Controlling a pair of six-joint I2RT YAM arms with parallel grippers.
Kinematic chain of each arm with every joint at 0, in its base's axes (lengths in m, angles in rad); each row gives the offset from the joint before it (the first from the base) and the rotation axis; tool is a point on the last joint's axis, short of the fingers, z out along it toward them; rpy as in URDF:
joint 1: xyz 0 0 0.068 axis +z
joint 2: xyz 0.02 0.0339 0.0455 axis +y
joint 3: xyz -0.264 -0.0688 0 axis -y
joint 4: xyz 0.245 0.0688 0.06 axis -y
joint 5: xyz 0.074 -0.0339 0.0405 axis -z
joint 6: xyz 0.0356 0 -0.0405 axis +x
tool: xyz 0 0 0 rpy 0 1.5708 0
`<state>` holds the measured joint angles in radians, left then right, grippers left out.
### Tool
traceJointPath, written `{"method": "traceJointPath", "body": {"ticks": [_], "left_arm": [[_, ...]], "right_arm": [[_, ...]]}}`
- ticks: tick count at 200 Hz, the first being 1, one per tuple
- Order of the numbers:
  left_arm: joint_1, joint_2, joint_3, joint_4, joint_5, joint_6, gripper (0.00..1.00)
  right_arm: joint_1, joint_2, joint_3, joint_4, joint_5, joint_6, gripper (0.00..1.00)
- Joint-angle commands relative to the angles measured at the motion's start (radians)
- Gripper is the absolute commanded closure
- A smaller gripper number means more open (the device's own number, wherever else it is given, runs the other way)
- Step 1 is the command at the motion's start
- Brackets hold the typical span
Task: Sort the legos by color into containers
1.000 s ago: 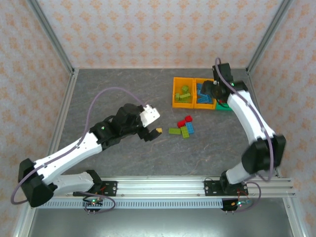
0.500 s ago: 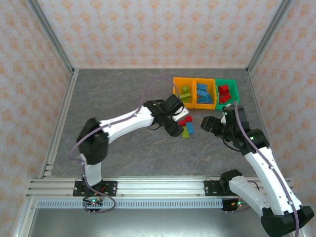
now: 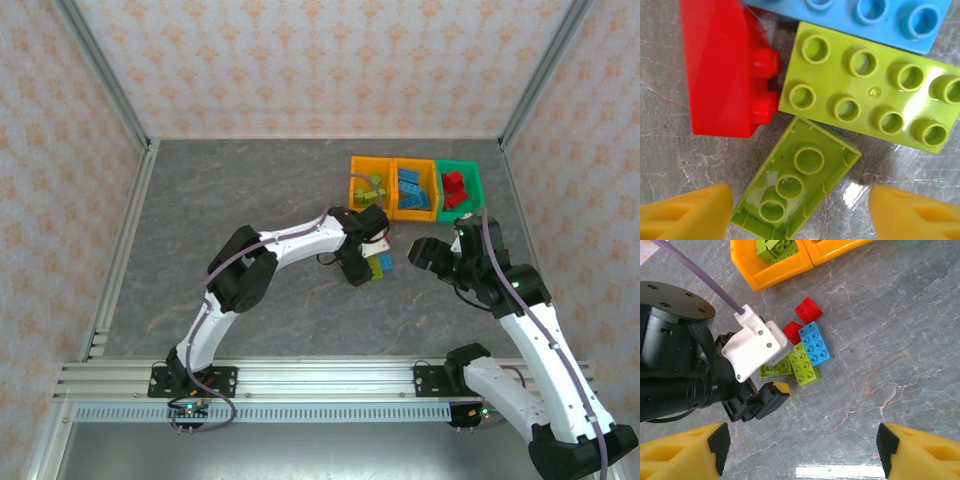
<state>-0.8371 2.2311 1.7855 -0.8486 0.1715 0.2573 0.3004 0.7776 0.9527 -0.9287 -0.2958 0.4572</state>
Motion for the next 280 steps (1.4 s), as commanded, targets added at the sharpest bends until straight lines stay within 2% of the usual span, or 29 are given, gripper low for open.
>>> {"method": "traceJointPath", "body": {"ticks": [1, 17, 28, 50, 73, 105, 125, 141, 162, 211, 239, 251, 280], "left_arm": [[0.001, 0.025, 0.015, -0.050, -0.003, 0.045, 0.38], [0.002, 0.033, 0.014, -0.060, 0.019, 0.049, 0.47], [0.001, 0.030, 0.005, -0.065, 0.037, 0.053, 0.57], [0.001, 0.001, -0.043, -0.049, 0.066, 0.053, 0.66], [0.001, -0.067, -0.113, -0.006, 0.097, 0.038, 0.68], [0.002, -0.242, -0.200, 0.096, 0.118, -0.026, 0.72], [0.007, -0.313, -0.192, 0.187, 0.061, -0.097, 0.72], [0.030, -0.307, -0.105, 0.208, -0.017, -0.142, 0.72], [0.080, -0.201, 0.075, 0.190, -0.124, -0.186, 0.71], [0.167, 0.112, 0.549, 0.140, -0.125, -0.197, 0.70], [0.190, 0.288, 0.847, 0.087, -0.147, -0.204, 0.65], [0.191, 0.324, 0.904, 0.105, -0.170, -0.192, 0.60], [0.194, 0.316, 0.907, 0.167, -0.206, -0.176, 0.46]], "right_arm": [[0.001, -0.014, 0.018, -0.024, 0.007, 0.025, 0.21], [0.002, -0.011, 0.018, -0.021, 0.006, 0.030, 0.21], [0.002, -0.010, 0.018, -0.021, 0.006, 0.033, 0.21], [0.002, -0.009, 0.017, -0.018, 0.012, 0.038, 0.21], [0.002, -0.005, 0.015, -0.009, 0.012, 0.040, 0.21], [0.002, 0.004, 0.017, -0.004, 0.022, 0.039, 0.21], [0.001, 0.012, 0.020, 0.004, 0.030, 0.040, 0.21], [0.002, 0.020, 0.021, 0.011, 0.034, 0.041, 0.21], [0.002, 0.026, 0.024, 0.008, 0.033, 0.044, 0.21], [0.002, 0.002, 0.014, -0.022, 0.058, 0.055, 0.21], [0.002, -0.009, 0.010, -0.029, 0.069, 0.061, 0.21], [0.001, -0.009, 0.009, -0.034, 0.070, 0.063, 0.21], [0.002, -0.012, -0.007, -0.026, 0.069, 0.074, 0.21]]}}
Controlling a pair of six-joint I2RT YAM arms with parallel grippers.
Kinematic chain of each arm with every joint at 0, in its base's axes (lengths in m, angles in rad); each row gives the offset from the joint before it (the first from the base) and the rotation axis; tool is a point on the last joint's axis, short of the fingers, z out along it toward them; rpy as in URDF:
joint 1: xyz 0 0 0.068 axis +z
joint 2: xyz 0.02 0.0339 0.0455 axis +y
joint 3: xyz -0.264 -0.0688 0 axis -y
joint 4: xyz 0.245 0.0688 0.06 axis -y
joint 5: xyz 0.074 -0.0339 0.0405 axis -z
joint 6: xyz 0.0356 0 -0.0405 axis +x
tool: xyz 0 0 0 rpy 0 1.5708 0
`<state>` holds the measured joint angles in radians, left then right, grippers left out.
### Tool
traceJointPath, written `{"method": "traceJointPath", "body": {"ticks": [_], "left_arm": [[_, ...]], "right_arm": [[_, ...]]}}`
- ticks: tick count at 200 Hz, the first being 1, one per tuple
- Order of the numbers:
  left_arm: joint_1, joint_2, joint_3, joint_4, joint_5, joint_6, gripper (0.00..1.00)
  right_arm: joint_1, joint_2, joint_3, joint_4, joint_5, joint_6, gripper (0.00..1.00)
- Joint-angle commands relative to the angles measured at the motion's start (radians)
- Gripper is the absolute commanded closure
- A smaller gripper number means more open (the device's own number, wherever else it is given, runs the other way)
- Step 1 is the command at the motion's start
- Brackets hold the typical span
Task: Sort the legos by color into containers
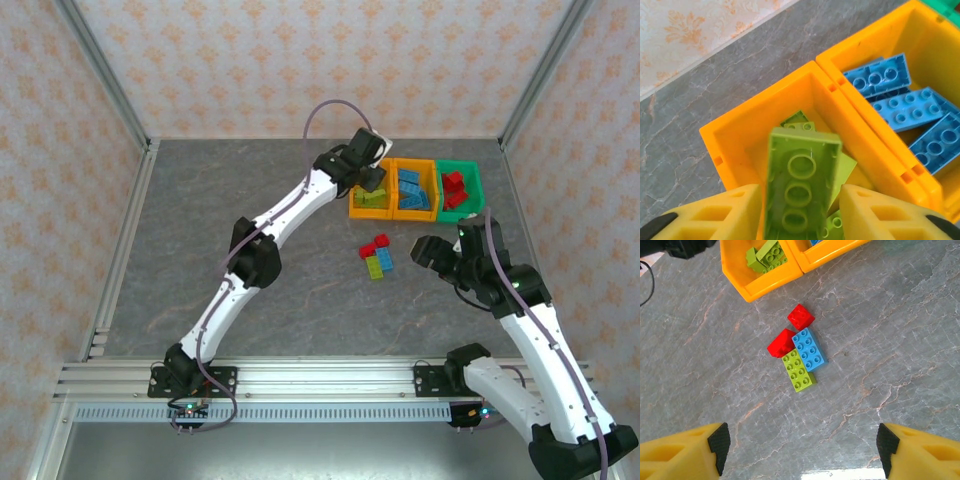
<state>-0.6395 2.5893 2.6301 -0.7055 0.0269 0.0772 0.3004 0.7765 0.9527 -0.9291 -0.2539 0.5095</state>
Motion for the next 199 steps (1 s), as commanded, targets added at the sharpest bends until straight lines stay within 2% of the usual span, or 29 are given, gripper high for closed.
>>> {"method": "traceJointPath", "body": {"ticks": [1, 14, 32, 45, 58, 85, 104, 119, 138, 177, 199], "left_arm": [[-0.003, -0.043, 0.062, 0.023, -0.062, 0.005, 0.45], [-0.002, -0.060, 0.061, 0.009, -0.068, 0.009, 0.40], [-0.003, -0.112, 0.048, -0.037, -0.064, -0.007, 0.42], [-0.003, -0.191, -0.027, -0.045, -0.034, -0.037, 0.43], [-0.003, -0.336, -0.223, 0.037, 0.010, -0.075, 0.43], [-0.007, -0.741, -0.810, 0.361, 0.091, -0.159, 0.43], [-0.015, -0.965, -1.077, 0.454, 0.120, -0.169, 0.42], [-0.035, -1.106, -1.216, 0.438, 0.148, -0.119, 0.42], [-0.078, -1.244, -1.325, 0.339, 0.186, -0.020, 0.40], [-0.153, -1.415, -1.379, 0.046, 0.299, 0.233, 0.28], [-0.153, -1.478, -1.455, 0.022, 0.328, 0.393, 0.23]], "right_arm": [[0.002, -0.011, -0.007, -0.024, 0.027, 0.021, 0.21], [0.002, -0.010, -0.017, -0.020, 0.025, 0.025, 0.21], [0.001, -0.007, -0.030, -0.011, 0.030, 0.026, 0.21], [0.001, -0.002, -0.044, 0.006, 0.018, 0.016, 0.21], [0.003, 0.012, -0.063, 0.033, -0.002, 0.013, 0.21], [0.053, 0.065, -0.098, 0.102, -0.009, 0.017, 0.21], [0.117, 0.121, -0.125, 0.152, 0.031, 0.021, 0.21], [0.167, 0.194, -0.139, 0.199, 0.056, 0.023, 0.21], [0.237, 0.309, -0.138, 0.262, 0.105, 0.019, 0.22], [0.326, 0.579, -0.074, 0.326, 0.241, -0.011, 0.23], [0.342, 0.708, -0.048, 0.357, 0.271, -0.027, 0.24]]}}
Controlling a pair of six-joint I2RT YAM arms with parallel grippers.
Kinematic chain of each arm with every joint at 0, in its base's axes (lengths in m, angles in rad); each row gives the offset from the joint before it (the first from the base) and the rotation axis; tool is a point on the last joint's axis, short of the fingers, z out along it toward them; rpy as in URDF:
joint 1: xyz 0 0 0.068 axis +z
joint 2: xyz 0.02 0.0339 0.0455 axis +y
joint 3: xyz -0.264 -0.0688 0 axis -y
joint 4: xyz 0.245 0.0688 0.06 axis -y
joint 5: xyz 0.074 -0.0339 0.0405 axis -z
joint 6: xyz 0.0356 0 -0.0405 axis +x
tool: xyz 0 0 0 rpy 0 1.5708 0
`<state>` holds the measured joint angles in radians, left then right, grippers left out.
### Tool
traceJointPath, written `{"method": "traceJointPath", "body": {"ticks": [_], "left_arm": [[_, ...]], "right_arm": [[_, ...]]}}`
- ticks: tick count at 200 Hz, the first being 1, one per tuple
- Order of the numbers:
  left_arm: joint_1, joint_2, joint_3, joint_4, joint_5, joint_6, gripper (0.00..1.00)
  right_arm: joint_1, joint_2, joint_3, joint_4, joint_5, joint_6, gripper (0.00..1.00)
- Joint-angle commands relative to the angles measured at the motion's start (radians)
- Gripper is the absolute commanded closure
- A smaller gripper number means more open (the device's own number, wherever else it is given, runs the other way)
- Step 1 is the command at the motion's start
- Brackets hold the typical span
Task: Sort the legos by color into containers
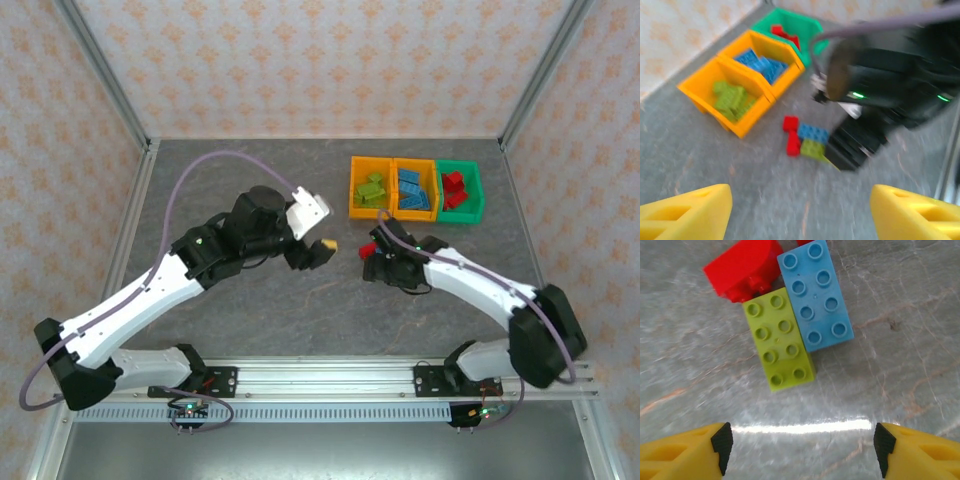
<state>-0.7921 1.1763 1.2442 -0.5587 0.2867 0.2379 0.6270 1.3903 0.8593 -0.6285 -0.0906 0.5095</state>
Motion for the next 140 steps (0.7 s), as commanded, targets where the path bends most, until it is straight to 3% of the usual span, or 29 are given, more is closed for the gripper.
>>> {"method": "traceJointPath", "body": {"ticks": [1, 43, 65, 96, 140], "left_arm": [[0.000, -0.067, -0.075, -0.121, 0.068, 0.236, 0.23], [-0.003, -0.089, -0.152, -0.148, 0.128, 0.401, 0.00], [-0.003, -0.077, -0.162, -0.168, 0.080, 0.433, 0.00], [-0.003, -0.060, -0.149, -0.188, 0.108, 0.436, 0.00], [-0.002, -0.082, -0.160, -0.174, 0.096, 0.436, 0.00]], "right_arm": [[0.016, 0.097, 0.046, 0.058, 0.107, -0.028, 0.24], [0.034, 0.245, 0.082, 0.116, 0.097, -0.043, 0.36], [0.034, 0.301, 0.096, 0.139, 0.086, -0.034, 0.48], [0.051, 0.313, 0.117, 0.113, 0.094, -0.019, 0.70], [0.111, 0.093, 0.131, 0.032, 0.111, 0.023, 0.78]]}}
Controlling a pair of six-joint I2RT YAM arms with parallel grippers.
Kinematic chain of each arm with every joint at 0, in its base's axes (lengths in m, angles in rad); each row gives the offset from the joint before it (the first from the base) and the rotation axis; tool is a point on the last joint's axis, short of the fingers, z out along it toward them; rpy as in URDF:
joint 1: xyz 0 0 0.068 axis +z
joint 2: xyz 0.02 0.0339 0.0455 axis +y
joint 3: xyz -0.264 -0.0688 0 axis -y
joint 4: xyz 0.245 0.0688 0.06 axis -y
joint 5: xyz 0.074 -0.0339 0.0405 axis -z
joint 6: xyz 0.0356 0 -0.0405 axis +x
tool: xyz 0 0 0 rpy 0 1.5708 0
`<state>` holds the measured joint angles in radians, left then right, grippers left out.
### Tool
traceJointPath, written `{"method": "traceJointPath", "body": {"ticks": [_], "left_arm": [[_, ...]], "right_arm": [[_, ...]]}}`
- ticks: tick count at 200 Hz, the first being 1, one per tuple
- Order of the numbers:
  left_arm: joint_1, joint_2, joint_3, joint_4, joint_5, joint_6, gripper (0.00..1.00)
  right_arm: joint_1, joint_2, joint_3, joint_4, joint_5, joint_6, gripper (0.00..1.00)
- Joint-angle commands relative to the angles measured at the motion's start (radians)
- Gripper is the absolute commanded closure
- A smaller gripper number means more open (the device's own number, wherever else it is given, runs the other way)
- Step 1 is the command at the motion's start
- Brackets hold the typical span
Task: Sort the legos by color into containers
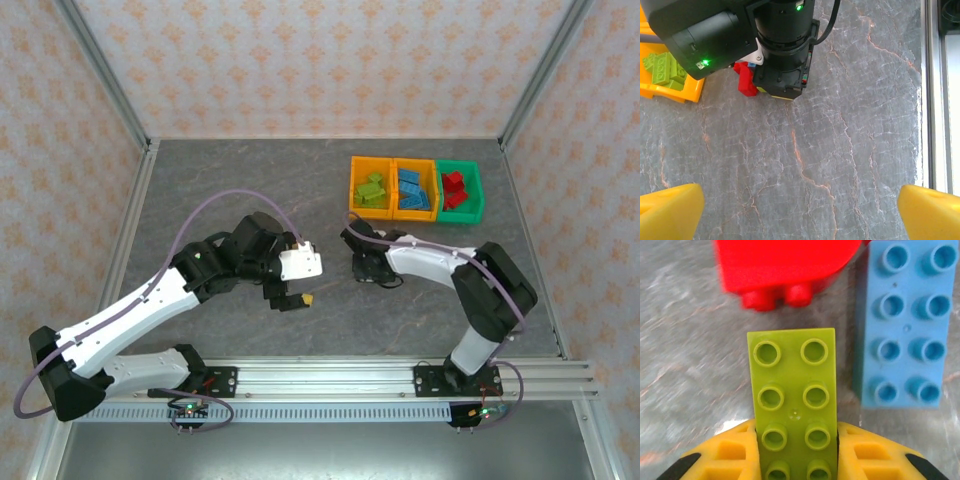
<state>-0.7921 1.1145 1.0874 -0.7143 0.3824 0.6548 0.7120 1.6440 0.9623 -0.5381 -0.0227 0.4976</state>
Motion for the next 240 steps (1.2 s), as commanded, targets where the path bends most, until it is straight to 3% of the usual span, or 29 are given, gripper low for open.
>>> {"method": "traceJointPath", "body": {"ticks": [1, 23, 46, 70, 91, 127, 165, 187, 213, 240], "left_arm": [[-0.002, -0.021, -0.003, -0.017, 0.001, 0.019, 0.00], [-0.002, -0.036, -0.007, 0.001, -0.016, 0.009, 0.00], [0.004, -0.029, 0.001, 0.006, -0.048, -0.006, 0.00], [0.018, -0.009, 0.033, -0.019, -0.052, -0.031, 0.00], [0.023, -0.011, 0.047, -0.028, -0.079, -0.057, 0.00], [0.036, -0.027, 0.058, -0.028, -0.085, -0.076, 0.00], [0.047, -0.030, 0.061, -0.031, -0.078, -0.086, 0.00], [0.050, -0.019, 0.075, -0.044, -0.049, -0.093, 0.00], [0.053, -0.015, 0.076, -0.044, -0.043, -0.094, 0.00], [0.057, -0.016, 0.075, -0.044, -0.047, -0.093, 0.00]], "right_arm": [[0.027, -0.169, 0.029, -0.059, 0.046, 0.036, 0.78], [0.018, -0.289, 0.070, -0.063, 0.172, 0.056, 0.80], [-0.051, -0.270, 0.163, -0.035, 0.254, 0.018, 0.79], [-0.155, -0.110, 0.314, -0.033, 0.240, -0.031, 0.79], [-0.227, 0.062, 0.452, -0.027, 0.154, -0.050, 0.80], [-0.294, 0.321, 0.735, -0.081, 0.078, -0.079, 0.77], [-0.329, 0.510, 0.983, -0.140, -0.054, -0.021, 0.63], [-0.331, 0.590, 1.121, -0.243, -0.076, -0.002, 0.45], [-0.331, 0.568, 1.144, -0.276, -0.091, -0.010, 0.42], [-0.327, 0.408, 0.994, -0.253, -0.066, -0.022, 0.41]]}}
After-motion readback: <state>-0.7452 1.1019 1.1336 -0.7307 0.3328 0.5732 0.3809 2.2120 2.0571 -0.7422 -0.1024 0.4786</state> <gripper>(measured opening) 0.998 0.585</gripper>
